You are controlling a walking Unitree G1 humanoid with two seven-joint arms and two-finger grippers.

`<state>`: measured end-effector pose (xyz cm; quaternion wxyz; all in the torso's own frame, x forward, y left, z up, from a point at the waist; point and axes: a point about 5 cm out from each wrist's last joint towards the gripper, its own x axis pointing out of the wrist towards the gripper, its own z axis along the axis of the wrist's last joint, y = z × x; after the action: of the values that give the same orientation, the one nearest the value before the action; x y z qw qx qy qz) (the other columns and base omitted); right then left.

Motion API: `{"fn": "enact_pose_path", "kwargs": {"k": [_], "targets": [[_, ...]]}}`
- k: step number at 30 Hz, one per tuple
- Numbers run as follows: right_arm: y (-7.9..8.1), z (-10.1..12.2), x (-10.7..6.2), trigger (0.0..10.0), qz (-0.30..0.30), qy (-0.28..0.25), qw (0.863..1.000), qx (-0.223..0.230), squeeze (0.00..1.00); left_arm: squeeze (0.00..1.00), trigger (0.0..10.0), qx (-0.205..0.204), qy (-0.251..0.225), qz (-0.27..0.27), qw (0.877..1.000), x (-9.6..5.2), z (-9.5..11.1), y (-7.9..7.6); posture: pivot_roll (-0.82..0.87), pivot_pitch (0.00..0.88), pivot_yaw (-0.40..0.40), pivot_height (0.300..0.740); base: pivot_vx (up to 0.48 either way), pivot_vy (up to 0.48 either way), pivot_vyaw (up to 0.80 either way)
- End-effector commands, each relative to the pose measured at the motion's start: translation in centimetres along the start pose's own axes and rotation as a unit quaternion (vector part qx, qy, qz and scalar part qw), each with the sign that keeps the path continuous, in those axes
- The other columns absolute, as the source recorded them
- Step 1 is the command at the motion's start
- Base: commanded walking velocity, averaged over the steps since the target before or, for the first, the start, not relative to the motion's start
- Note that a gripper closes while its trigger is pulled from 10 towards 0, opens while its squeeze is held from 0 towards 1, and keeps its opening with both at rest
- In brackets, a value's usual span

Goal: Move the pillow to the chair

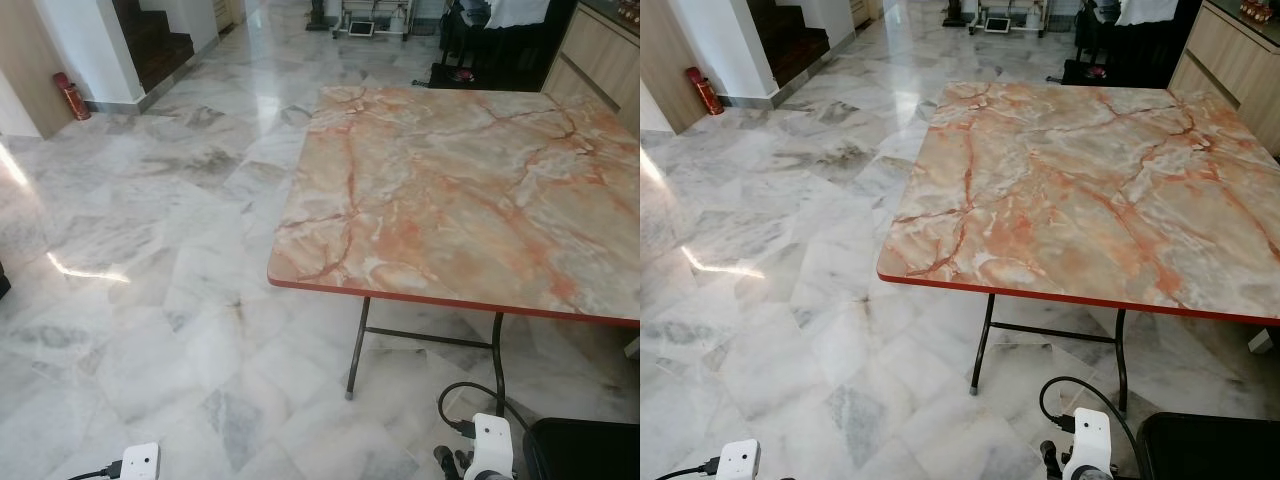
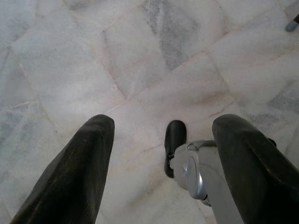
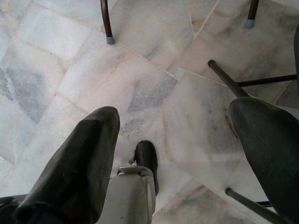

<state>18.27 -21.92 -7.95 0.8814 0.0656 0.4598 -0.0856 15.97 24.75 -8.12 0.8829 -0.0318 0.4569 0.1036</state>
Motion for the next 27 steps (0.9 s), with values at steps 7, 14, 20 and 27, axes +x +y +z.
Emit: {"fn": "enact_pose_path", "kwargs": {"k": [7,14,20,27], "targets": [[0.1,-0.2,0.0,10.0,0.002,0.003,1.000,-0.001,0.00,0.00,10.0,0.008,0.008,0.003,1.000,-0.1,-0.3,0.4,0.03,0.000,0.014,0.740,0.000,0.000,0.00],[0.4,1.1,0.2,10.0,0.016,-0.003,1.000,0.000,0.00,0.00,10.0,0.044,0.015,-0.001,0.999,0.0,0.4,0.7,-0.03,0.000,0.028,0.740,0.000,0.000,0.00],[0.4,1.2,0.2,10.0,0.015,-0.004,1.000,0.008,0.00,0.00,10.0,0.042,0.014,-0.004,0.999,0.0,0.5,0.7,-0.02,0.000,0.028,0.740,0.000,0.000,0.00],[0.5,1.3,0.2,10.0,0.018,-0.007,1.000,0.012,0.00,0.00,10.0,0.053,0.015,-0.007,0.998,0.0,0.6,0.8,-0.01,0.000,0.030,0.740,0.000,0.000,0.00]]}}
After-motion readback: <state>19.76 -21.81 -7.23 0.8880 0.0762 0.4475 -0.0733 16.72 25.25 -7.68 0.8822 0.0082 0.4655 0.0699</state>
